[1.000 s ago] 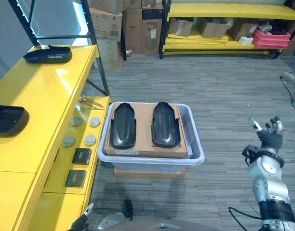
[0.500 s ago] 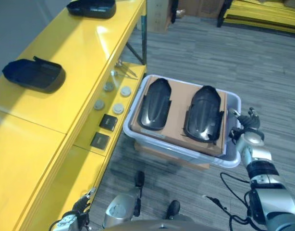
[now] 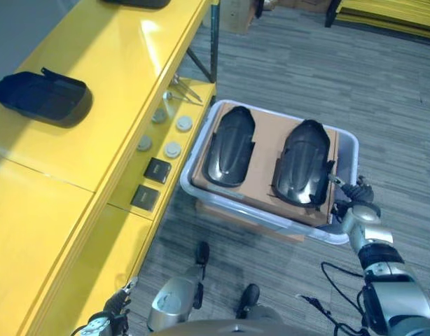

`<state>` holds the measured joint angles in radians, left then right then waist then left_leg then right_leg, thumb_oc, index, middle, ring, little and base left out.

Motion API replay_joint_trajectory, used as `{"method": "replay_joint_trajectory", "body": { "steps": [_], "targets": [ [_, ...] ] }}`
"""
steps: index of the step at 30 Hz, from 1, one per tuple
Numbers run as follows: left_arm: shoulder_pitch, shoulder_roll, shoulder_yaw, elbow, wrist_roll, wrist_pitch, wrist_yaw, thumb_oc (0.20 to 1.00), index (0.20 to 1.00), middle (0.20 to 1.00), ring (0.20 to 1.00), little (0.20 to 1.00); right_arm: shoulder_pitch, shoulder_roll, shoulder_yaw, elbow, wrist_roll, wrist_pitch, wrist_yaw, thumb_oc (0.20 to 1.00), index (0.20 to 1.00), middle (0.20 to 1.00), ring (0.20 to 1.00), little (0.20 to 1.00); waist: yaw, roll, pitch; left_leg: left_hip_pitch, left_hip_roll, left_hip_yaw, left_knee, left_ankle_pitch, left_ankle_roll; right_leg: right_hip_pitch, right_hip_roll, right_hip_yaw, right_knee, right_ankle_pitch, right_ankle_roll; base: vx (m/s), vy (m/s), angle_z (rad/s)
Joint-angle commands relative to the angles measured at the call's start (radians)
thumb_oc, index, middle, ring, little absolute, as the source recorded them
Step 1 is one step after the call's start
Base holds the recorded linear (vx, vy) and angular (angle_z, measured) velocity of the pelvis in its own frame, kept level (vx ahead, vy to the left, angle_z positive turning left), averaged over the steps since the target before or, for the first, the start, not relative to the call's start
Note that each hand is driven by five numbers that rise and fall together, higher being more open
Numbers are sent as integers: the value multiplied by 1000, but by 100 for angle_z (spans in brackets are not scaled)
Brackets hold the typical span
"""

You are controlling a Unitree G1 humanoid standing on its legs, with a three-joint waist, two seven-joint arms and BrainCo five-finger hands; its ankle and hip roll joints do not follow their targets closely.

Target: Move parts from the plastic box to the shelf.

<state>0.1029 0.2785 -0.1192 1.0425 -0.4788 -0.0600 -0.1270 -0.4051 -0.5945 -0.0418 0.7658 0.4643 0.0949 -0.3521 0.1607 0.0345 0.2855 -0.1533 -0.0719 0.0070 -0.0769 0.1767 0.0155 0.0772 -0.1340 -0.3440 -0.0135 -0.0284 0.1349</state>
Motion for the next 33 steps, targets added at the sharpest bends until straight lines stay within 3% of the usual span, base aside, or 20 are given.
{"method": "replay_joint_trajectory", "body": {
  "steps": [1, 10, 23, 29, 33],
  "targets": [
    [5, 5, -23, 15, -29, -23, -14, 1000, 1000, 1000, 1000, 1000, 1, -68, 23, -29, -35, -22, -7, 1000, 1000, 1000, 1000, 1000, 10, 12, -18, 32, 73, 23, 93, -116, -32, -123, -48, 9, 0, 130, 15, 0, 0, 0],
    [-14, 17, -26, 3, -49, -26, 1, 1000, 1000, 1000, 1000, 1000, -7, -52, 57, -12, -16, -22, 15, 1000, 1000, 1000, 1000, 1000, 21, 0, 3, 23, 75, 22, 101, -119, -32, -121, -45, 7, -10, 138, 19, -6, 1, -1],
    [-31, 21, -34, 5, -65, -21, -2, 1000, 1000, 1000, 1000, 1000, -13, -1, 102, 1, -10, 93, 5, 1000, 1000, 1000, 1000, 1000, 31, -4, 20, 7, 72, 16, 110, -120, -29, -129, -49, 9, -8, 139, 21, 0, 0, 0],
    [-37, 21, -39, 2, -67, -23, -8, 1000, 1000, 1000, 1000, 1000, 29, 17, 109, 59, -6, 100, 15, 1000, 1000, 1000, 1000, 1000, 34, -9, 32, -9, 71, 11, 122, -121, -29, -134, -49, 12, -9, 143, 22, 0, 0, 0],
    [-61, 31, -51, -14, -77, -12, 3, 1000, 1000, 1000, 1000, 1000, 28, 33, 115, 144, 16, 67, 27, 1000, 1000, 1000, 1000, 1000, 42, -18, 51, -34, 69, 5, 139, -124, -26, -144, -50, 11, -9, 150, 25, -38, -15, 3]
  ]
}}
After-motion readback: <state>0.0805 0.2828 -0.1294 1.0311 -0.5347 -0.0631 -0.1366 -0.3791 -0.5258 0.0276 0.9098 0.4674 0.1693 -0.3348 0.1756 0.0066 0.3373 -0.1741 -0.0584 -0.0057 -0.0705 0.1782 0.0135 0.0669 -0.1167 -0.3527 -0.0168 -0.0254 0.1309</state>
